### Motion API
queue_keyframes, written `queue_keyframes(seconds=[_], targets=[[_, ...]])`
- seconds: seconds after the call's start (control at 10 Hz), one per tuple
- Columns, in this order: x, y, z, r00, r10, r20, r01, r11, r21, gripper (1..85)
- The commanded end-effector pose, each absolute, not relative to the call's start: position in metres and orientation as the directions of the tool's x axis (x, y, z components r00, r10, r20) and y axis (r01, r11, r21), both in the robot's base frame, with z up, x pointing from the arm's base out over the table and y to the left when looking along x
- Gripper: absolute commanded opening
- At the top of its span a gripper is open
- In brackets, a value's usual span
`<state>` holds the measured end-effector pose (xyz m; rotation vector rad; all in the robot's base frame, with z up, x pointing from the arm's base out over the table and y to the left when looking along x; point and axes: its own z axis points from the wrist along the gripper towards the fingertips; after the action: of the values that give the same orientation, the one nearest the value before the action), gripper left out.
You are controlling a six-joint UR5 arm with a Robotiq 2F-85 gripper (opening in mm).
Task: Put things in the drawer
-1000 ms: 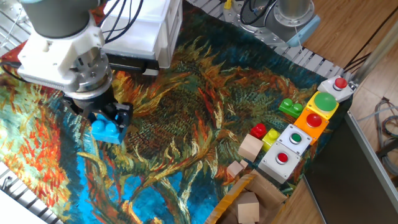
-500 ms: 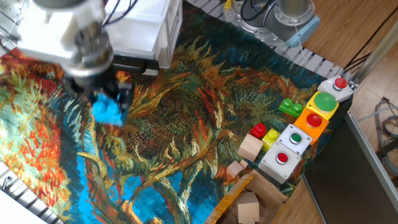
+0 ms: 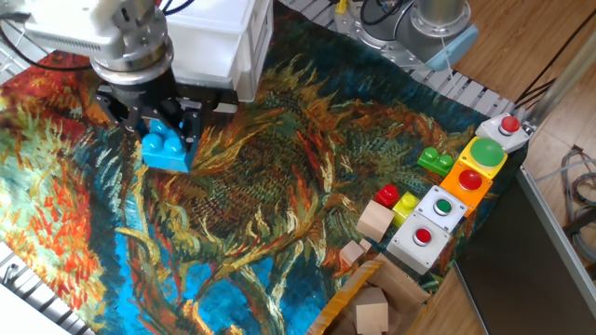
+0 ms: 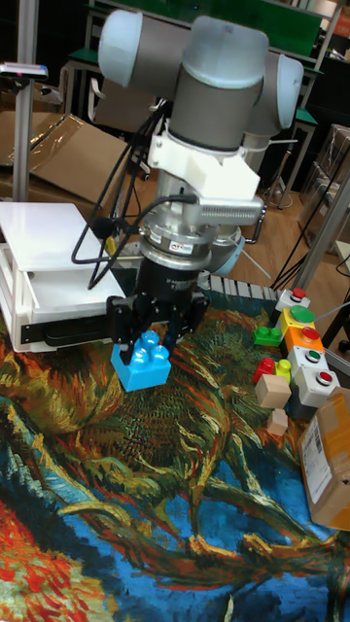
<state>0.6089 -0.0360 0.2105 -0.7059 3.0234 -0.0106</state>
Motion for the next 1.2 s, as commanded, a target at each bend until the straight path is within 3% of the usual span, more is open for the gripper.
queue_keyframes(seconds=[0.0, 0.2, 0.8, 1.1], targets=[[0.580, -0.059, 0.228, -0.899, -0.438, -0.001, -0.438, 0.899, -0.013, 1.3], [0.556, -0.076, 0.239, -0.897, -0.442, 0.009, -0.442, 0.897, -0.009, 1.3], [0.591, -0.061, 0.230, -0.894, -0.444, -0.058, -0.444, 0.896, -0.012, 1.3], [0.542, -0.091, 0.248, -0.888, -0.457, -0.053, -0.458, 0.889, 0.012, 1.3]])
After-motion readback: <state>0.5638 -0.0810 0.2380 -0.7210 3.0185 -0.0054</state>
